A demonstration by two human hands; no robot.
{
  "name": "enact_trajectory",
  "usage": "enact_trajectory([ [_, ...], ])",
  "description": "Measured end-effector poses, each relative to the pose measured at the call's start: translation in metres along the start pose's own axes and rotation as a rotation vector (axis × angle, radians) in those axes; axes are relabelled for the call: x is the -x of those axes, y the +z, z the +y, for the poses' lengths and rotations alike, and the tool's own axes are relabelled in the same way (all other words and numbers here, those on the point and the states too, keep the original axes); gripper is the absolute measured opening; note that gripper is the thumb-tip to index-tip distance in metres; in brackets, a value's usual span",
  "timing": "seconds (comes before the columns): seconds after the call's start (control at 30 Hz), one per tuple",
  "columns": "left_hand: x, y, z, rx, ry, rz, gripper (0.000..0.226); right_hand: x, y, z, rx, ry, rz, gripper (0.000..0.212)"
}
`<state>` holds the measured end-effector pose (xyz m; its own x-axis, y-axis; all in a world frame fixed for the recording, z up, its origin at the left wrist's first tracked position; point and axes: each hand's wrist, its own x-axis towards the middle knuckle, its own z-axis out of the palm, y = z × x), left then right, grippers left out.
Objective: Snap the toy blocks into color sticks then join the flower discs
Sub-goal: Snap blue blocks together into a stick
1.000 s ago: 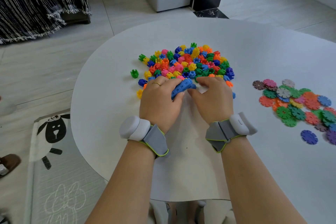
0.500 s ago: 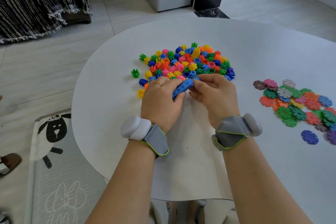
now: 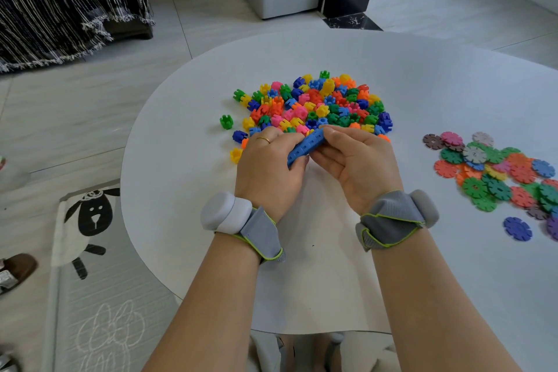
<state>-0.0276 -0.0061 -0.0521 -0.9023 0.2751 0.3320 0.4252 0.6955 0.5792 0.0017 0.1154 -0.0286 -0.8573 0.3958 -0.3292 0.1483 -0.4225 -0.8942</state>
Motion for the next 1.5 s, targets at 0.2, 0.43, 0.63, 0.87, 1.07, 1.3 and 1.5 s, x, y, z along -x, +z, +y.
enact_trajectory([
  [0.2, 0.001, -0.002, -0.002, -0.025, -0.002, 0.012, 0.029, 0.002, 0.003, -0.001, 0.083, -0.016, -0.026, 0.016],
  [0.43, 0.001, -0.012, -0.009, -0.030, -0.067, 0.024, 0.031, -0.007, 0.001, 0.006, 0.470, -0.195, 0.130, 0.020],
  [0.63, 0.001, -0.013, -0.010, 0.001, -0.093, 0.042, 0.031, -0.020, -0.003, 0.013, 0.985, -0.419, 0.210, 0.033],
  [0.87, 0.000, -0.010, -0.009, 0.009, -0.089, 0.039, 0.032, -0.025, 0.019, 0.009, 1.347, -0.274, 0.266, 0.049],
  [1.07, -0.001, -0.009, -0.010, 0.013, -0.089, 0.040, 0.030, -0.026, 0.017, 0.010, 1.251, -0.229, 0.322, 0.037],
  [1.3, -0.001, -0.010, -0.010, 0.026, -0.096, 0.044, 0.031, -0.022, 0.008, 0.008, 1.186, -0.274, 0.241, 0.035],
  [1.5, -0.002, -0.010, -0.009, 0.027, -0.095, 0.020, 0.031, -0.026, 0.003, 0.010, 1.164, -0.310, 0.226, 0.018],
])
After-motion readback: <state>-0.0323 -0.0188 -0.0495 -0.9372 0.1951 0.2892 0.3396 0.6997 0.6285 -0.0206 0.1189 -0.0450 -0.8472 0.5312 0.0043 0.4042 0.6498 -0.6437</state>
